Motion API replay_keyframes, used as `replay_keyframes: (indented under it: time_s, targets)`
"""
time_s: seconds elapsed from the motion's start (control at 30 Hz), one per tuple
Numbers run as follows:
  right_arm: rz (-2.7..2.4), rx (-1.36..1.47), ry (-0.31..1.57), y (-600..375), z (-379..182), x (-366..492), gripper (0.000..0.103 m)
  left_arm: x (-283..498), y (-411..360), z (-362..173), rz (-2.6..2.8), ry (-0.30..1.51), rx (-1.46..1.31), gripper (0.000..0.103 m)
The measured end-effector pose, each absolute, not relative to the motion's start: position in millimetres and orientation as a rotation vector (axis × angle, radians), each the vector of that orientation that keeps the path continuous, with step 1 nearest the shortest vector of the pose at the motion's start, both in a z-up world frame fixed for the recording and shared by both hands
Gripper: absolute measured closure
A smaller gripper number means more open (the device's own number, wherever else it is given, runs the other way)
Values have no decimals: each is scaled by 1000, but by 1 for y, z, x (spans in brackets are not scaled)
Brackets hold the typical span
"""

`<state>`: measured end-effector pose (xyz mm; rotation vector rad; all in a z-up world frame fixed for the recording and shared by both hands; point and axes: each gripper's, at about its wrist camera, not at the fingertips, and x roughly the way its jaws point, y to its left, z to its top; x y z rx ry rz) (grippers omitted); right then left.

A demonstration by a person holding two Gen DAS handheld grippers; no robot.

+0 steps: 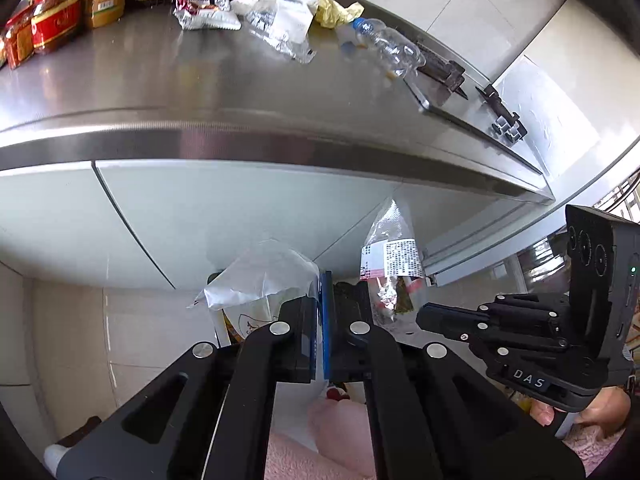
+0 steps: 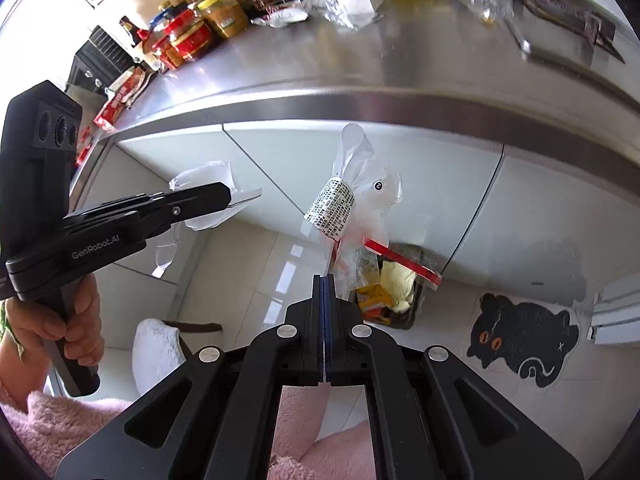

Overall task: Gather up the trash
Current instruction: 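Carry the clear bag down to the floor bin and open the right gripper, then raise both tools back up toward the counter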

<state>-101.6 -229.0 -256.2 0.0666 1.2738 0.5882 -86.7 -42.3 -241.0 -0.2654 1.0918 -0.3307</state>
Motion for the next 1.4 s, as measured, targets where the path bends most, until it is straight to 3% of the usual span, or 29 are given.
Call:
replay_keyframes:
  time_s: [0.43, 0.73, 1.13, 1.27, 1.4]
  targets:
    - [478, 159, 1485, -213, -411, -76, 101, -59, -45, -374, -320, 1303, -302, 103]
    - [403, 170, 1530, -200, -488, -57, 101, -32, -36, -471, -269, 1424, -361, 103]
    - [396, 169, 1574, -187, -516, -45, 97, 0, -42, -496, -265, 1459, -386, 100]
    - [395, 166, 1581, -189, -517, -43, 97, 4, -42, -494, -268, 1463, -388, 85]
    - [381, 164, 1590, -193, -515, -39, 95, 6, -40, -491, -257, 1462, -388, 64]
